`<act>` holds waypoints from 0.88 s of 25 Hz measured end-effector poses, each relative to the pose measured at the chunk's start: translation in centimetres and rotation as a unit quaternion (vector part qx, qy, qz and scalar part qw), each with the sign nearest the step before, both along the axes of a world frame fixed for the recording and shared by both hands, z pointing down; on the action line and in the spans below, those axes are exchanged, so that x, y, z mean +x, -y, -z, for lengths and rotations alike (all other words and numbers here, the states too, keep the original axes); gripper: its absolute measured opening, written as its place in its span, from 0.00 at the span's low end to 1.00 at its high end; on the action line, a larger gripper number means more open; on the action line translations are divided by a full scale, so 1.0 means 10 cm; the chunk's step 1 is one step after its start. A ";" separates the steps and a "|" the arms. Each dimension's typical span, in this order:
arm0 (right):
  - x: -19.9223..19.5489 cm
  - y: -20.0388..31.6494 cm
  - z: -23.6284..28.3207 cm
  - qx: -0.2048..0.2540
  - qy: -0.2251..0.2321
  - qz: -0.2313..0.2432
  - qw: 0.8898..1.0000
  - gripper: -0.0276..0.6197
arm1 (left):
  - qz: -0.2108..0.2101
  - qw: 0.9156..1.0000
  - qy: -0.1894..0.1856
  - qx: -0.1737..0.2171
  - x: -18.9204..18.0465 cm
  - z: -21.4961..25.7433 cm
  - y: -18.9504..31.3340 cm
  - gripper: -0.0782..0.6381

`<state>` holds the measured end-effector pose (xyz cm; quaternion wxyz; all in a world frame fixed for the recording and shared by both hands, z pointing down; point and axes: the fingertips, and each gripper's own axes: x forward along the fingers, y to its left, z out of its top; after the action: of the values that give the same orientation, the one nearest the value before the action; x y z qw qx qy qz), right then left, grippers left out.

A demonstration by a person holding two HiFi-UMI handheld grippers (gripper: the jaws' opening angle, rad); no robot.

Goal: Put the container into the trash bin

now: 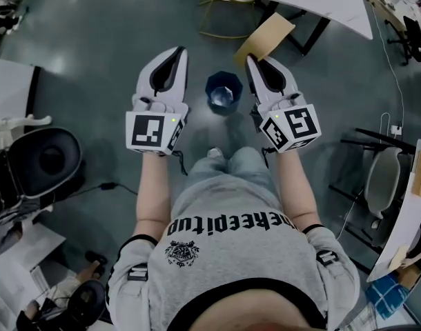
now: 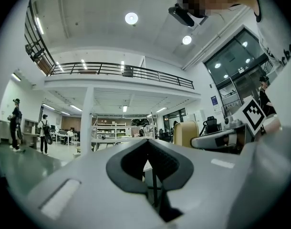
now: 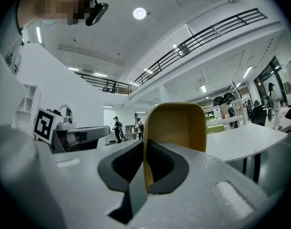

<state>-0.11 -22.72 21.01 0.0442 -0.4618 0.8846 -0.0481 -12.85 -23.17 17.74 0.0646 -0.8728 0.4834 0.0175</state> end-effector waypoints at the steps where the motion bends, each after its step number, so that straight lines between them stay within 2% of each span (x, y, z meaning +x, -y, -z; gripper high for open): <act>1: 0.00 0.03 -0.02 -0.004 0.000 0.000 1.000 0.08 | -0.001 1.000 0.000 -0.002 0.00 -0.02 0.02 0.13; 11: 0.04 0.26 -0.41 -0.061 -0.015 0.027 0.998 0.08 | 0.019 0.999 -0.006 -0.029 0.07 -0.25 0.20 0.14; 22: 0.09 0.50 -1.03 -0.135 -0.027 0.070 0.988 0.08 | 0.058 0.997 -0.016 -0.051 0.08 -0.60 0.31 0.14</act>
<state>0.79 -27.69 31.35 -0.0458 -0.4015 0.9011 -0.1573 -12.03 -26.27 23.75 0.0130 -0.8451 0.5344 0.0028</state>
